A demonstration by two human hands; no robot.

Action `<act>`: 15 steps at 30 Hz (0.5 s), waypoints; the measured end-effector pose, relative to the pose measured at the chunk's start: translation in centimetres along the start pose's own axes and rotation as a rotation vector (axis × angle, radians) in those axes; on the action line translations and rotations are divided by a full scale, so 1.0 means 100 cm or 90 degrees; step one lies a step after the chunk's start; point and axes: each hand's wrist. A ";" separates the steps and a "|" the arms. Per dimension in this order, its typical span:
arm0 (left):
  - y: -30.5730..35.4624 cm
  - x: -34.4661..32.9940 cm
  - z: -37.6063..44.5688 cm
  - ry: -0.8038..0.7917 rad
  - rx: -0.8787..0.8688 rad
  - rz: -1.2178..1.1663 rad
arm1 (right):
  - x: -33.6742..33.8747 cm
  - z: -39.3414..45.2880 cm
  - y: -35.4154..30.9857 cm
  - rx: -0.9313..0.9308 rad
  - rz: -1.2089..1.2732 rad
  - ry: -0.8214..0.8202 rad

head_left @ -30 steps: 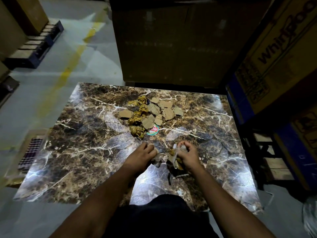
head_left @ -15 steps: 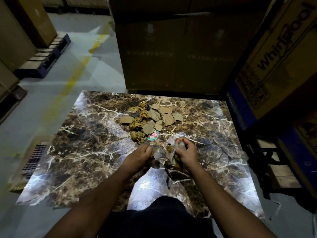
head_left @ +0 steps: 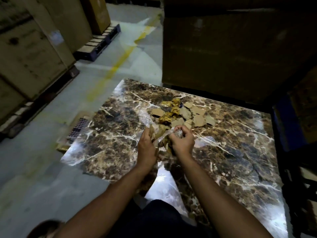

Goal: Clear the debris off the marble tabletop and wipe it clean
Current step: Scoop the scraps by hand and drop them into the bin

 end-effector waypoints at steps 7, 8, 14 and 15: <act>-0.051 0.097 -0.016 0.194 0.155 0.012 | -0.084 -0.048 -0.024 0.074 0.014 -0.234; -0.065 0.114 -0.022 0.218 0.176 0.010 | -0.098 -0.062 -0.029 0.073 0.013 -0.279; -0.154 0.216 -0.087 0.338 0.299 0.037 | -0.183 -0.171 -0.048 0.084 0.028 -0.498; -0.168 0.231 -0.100 0.354 0.316 0.033 | -0.195 -0.189 -0.048 0.084 0.022 -0.526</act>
Point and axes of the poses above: each hand's wrist, its own z-axis towards the middle knuckle, its own x-axis out of the back of the hand, y = z × x, and after that the axes turned 7 degrees about x, right-handed
